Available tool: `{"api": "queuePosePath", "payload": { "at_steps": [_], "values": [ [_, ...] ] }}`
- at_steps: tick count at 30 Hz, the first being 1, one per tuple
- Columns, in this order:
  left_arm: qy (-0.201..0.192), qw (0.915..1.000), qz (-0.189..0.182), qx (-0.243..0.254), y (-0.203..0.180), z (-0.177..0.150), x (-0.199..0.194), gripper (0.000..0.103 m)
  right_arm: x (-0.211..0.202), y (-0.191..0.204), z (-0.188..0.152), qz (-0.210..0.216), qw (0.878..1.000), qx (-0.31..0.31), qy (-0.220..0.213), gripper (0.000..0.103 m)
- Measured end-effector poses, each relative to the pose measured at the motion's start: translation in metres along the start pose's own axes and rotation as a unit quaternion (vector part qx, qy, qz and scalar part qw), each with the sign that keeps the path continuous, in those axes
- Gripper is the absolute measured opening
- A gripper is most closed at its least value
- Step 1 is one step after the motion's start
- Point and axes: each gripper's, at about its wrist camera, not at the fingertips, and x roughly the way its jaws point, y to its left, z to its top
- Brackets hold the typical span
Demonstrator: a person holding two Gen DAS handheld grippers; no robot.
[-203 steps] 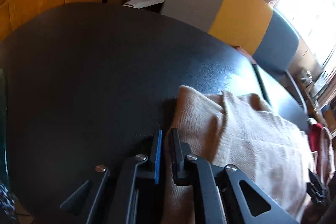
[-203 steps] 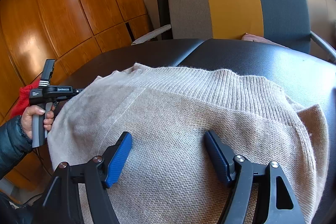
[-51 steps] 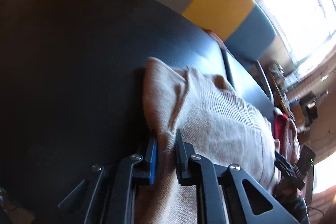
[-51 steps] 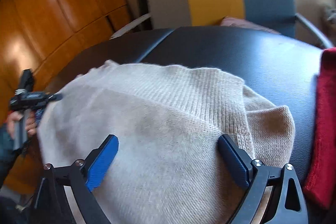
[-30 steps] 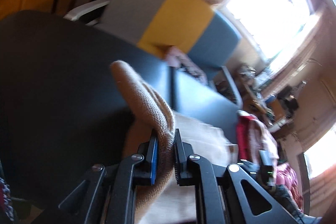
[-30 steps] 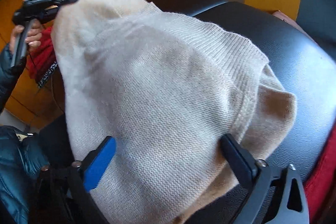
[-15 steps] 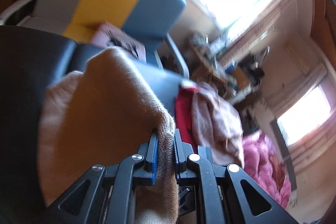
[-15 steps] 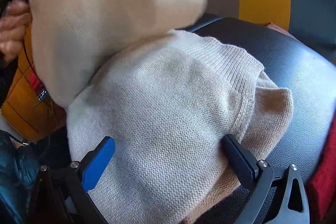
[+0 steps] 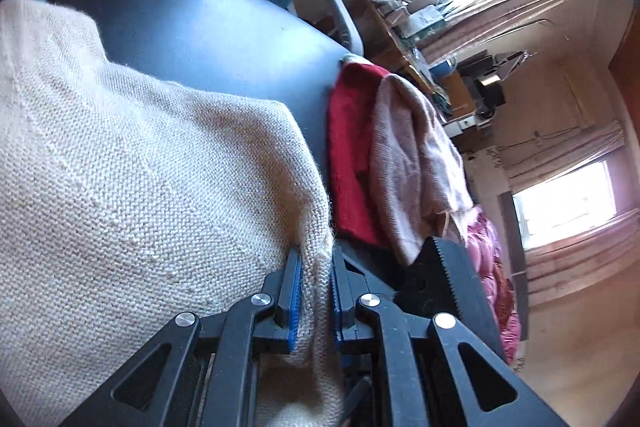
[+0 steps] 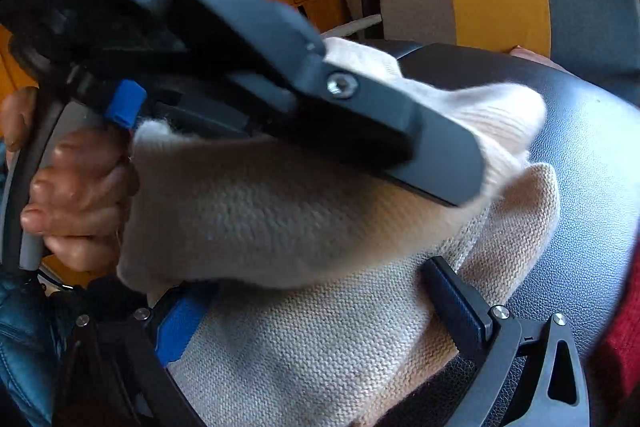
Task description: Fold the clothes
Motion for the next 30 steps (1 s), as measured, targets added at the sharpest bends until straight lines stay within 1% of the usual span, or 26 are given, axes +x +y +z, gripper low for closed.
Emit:
{"api": "queuePosePath", "payload": {
  "at_steps": [2, 3, 5, 6, 9, 11, 12, 14, 17, 18, 19, 21, 22, 23, 24, 25, 26, 28, 30],
  "values": [
    [0.022, 0.9993, 0.032, -0.002, 0.005, 0.0, 0.015, 0.011, 0.002, -0.002, 0.001, 0.0, 1.0, 0.0, 0.0, 0.103],
    [0.037, 0.9985, 0.036, -0.017, 0.013, 0.001, 0.023, 0.011, 0.003, -0.002, 0.002, 0.001, 1.0, 0.0, 0.0, 0.103],
    [0.038, 0.9978, 0.013, -0.053, 0.024, 0.003, 0.023, 0.013, 0.005, -0.004, 0.004, 0.001, 1.0, 0.002, -0.001, 0.103],
    [0.037, 0.9974, 0.004, -0.062, 0.025, 0.004, 0.022, 0.013, 0.005, -0.005, 0.005, 0.002, 1.0, 0.003, -0.002, 0.103],
    [0.032, 0.9978, -0.008, -0.057, 0.015, 0.004, 0.009, 0.015, 0.007, -0.007, 0.007, 0.001, 1.0, 0.002, -0.004, 0.103],
    [0.031, 0.9978, -0.028, -0.053, 0.008, 0.002, 0.0, 0.015, 0.009, -0.009, 0.008, 0.002, 1.0, 0.003, -0.004, 0.103],
    [0.029, 0.9974, -0.044, -0.049, 0.004, 0.002, -0.007, 0.015, 0.01, -0.01, 0.009, 0.002, 1.0, 0.003, -0.005, 0.103],
    [0.014, 0.9969, -0.071, -0.031, -0.008, 0.001, -0.028, 0.017, 0.012, -0.011, 0.013, 0.001, 1.0, 0.003, -0.004, 0.103],
    [-0.048, 0.9957, -0.078, -0.009, -0.012, -0.001, -0.08, 0.018, 0.016, -0.013, 0.019, 0.0, 1.0, 0.002, -0.004, 0.103],
    [-0.072, 0.995, -0.068, -0.01, -0.006, -0.003, -0.099, 0.018, 0.017, -0.013, 0.02, 0.0, 1.0, 0.002, -0.004, 0.103],
    [-0.099, 0.994, -0.045, -0.016, 0.004, -0.005, -0.117, 0.018, 0.019, -0.014, 0.023, 0.0, 1.0, 0.002, -0.004, 0.103],
    [-0.144, 0.9889, 0.026, -0.027, 0.028, -0.014, -0.143, 0.017, 0.02, -0.015, 0.025, -0.001, 1.0, 0.002, -0.006, 0.103],
    [-0.163, 0.9841, 0.065, -0.032, 0.04, -0.022, -0.154, 0.016, 0.021, -0.014, 0.025, -0.004, 1.0, 0.0, -0.005, 0.103],
    [-0.168, 0.9817, 0.085, -0.03, 0.048, -0.03, -0.158, 0.016, 0.022, -0.014, 0.025, -0.006, 1.0, -0.002, -0.005, 0.103],
    [-0.168, 0.9806, 0.099, -0.025, 0.053, -0.039, -0.159, 0.015, 0.026, -0.009, 0.027, -0.009, 1.0, -0.004, -0.004, 0.103],
    [-0.168, 0.9792, 0.113, -0.021, 0.059, -0.048, -0.159, 0.014, 0.038, 0.006, 0.034, -0.012, 1.0, -0.006, -0.003, 0.103],
    [-0.162, 0.9796, 0.119, -0.009, 0.059, -0.056, -0.154, 0.014, 0.039, 0.006, 0.035, -0.012, 1.0, -0.007, -0.003, 0.103],
    [-0.141, 0.9815, 0.128, 0.02, 0.056, -0.073, -0.137, 0.014, 0.038, 0.009, 0.037, -0.018, 1.0, -0.01, -0.002, 0.103],
    [-0.109, 0.9861, 0.122, 0.03, 0.055, -0.084, -0.115, 0.014, 0.036, 0.014, 0.038, -0.026, 1.0, -0.014, 0.0, 0.103]
  ]
}}
